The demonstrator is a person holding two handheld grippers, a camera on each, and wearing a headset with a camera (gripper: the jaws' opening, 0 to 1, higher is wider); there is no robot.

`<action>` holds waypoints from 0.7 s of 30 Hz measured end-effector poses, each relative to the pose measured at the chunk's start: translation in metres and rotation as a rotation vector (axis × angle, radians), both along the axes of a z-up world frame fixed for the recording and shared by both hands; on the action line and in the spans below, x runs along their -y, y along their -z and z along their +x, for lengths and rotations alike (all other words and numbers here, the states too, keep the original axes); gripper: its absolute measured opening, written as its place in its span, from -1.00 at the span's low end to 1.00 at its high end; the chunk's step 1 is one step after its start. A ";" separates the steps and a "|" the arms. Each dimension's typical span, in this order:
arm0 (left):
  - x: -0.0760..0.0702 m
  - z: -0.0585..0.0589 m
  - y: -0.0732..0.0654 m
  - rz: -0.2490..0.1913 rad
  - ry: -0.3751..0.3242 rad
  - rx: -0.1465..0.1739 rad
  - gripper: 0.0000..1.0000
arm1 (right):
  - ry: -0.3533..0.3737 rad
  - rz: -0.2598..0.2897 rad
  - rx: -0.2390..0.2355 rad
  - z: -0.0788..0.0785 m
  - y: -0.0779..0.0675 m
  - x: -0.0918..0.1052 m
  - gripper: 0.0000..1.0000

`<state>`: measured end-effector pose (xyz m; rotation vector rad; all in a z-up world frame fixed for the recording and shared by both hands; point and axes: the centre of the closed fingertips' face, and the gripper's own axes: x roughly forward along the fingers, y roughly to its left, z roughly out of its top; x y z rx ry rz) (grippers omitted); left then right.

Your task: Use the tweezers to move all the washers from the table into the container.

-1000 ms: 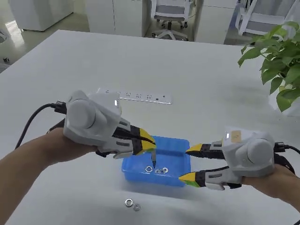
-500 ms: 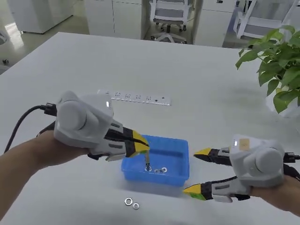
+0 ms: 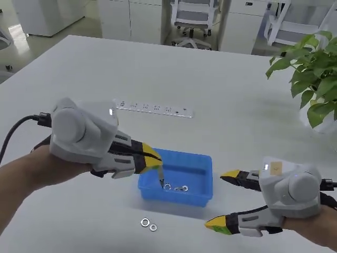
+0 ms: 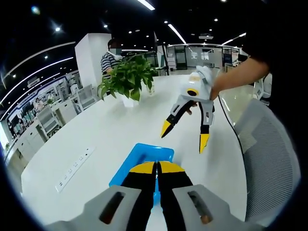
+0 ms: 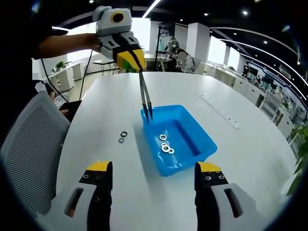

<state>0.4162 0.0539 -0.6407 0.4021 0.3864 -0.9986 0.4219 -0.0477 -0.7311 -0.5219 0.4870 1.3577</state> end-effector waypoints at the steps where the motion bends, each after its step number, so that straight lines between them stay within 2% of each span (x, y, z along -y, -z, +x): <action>1: -0.001 -0.001 -0.001 -0.001 -0.002 -0.001 -0.91 | -0.001 -0.001 0.003 0.000 0.000 0.000 0.41; 13: -0.004 -0.016 -0.002 -0.003 -0.017 -0.014 -0.91 | -0.008 -0.008 0.001 -0.007 0.001 -0.001 0.44; 21: -0.006 -0.023 0.005 0.007 -0.020 -0.029 -0.91 | 0.002 -0.002 -0.001 -0.007 0.000 -0.002 0.55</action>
